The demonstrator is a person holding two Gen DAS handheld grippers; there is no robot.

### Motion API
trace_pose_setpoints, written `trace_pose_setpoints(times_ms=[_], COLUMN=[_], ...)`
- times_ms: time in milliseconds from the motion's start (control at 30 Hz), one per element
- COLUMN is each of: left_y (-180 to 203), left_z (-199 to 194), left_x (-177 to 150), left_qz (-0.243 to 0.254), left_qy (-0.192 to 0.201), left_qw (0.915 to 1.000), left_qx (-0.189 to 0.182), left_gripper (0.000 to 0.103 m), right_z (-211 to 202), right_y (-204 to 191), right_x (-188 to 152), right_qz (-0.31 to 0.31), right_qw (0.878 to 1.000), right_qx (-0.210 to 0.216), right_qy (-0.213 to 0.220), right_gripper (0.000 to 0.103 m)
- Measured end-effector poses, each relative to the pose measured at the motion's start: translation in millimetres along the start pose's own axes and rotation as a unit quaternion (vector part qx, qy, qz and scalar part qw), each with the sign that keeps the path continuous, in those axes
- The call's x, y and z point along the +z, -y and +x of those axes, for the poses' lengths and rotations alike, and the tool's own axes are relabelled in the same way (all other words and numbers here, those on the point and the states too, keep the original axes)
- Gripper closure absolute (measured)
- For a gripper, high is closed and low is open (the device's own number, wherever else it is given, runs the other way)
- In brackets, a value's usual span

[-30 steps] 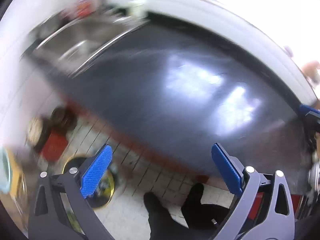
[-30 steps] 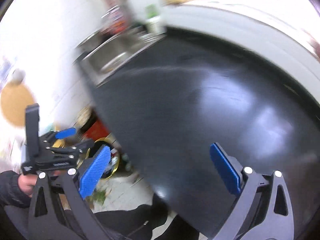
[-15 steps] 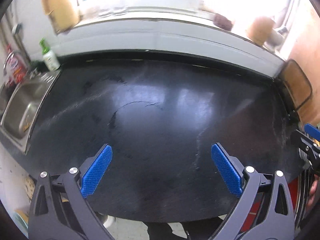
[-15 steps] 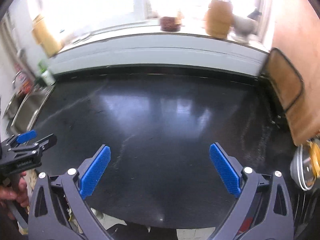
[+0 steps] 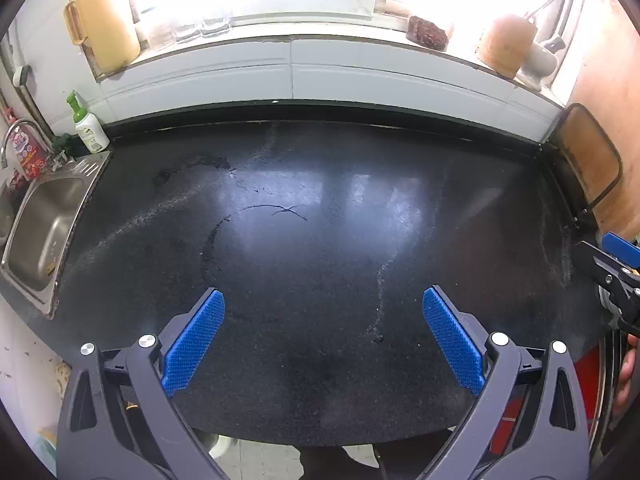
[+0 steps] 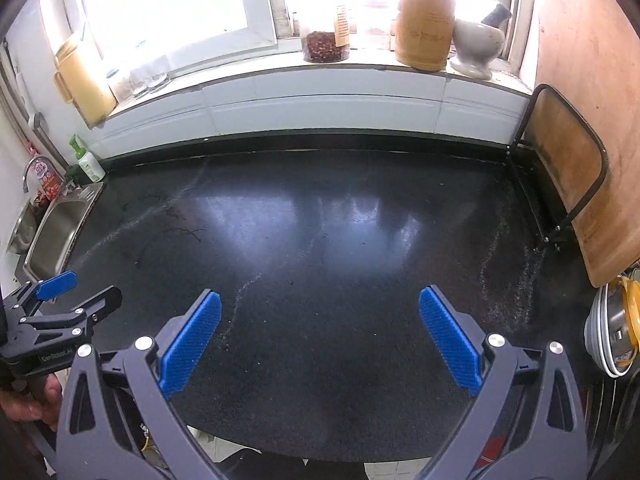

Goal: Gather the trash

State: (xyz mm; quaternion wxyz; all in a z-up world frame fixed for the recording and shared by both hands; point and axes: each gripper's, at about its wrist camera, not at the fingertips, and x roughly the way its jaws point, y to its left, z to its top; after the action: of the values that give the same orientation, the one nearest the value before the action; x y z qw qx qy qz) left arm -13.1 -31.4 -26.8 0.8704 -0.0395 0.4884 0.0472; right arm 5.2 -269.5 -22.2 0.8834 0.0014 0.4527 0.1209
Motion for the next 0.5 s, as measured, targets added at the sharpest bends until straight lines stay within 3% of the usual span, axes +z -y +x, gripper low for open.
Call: trace_pose_setpoints(times_ms=[500], left_y=[-6.4], left_z=[5.5], left_x=[2.4], left_qz=[-0.004], left_qy=[-0.008], left_qw=[0.9999], left_qx=[0.009], left_gripper=[0.007], right_z=[7.4], right_y=[-5.7], right_x=[4.7], right_qz=[-0.005], right_qw=[1.000], right_qx=[0.006], right_qy=[-0.006], right_gripper=[0.007])
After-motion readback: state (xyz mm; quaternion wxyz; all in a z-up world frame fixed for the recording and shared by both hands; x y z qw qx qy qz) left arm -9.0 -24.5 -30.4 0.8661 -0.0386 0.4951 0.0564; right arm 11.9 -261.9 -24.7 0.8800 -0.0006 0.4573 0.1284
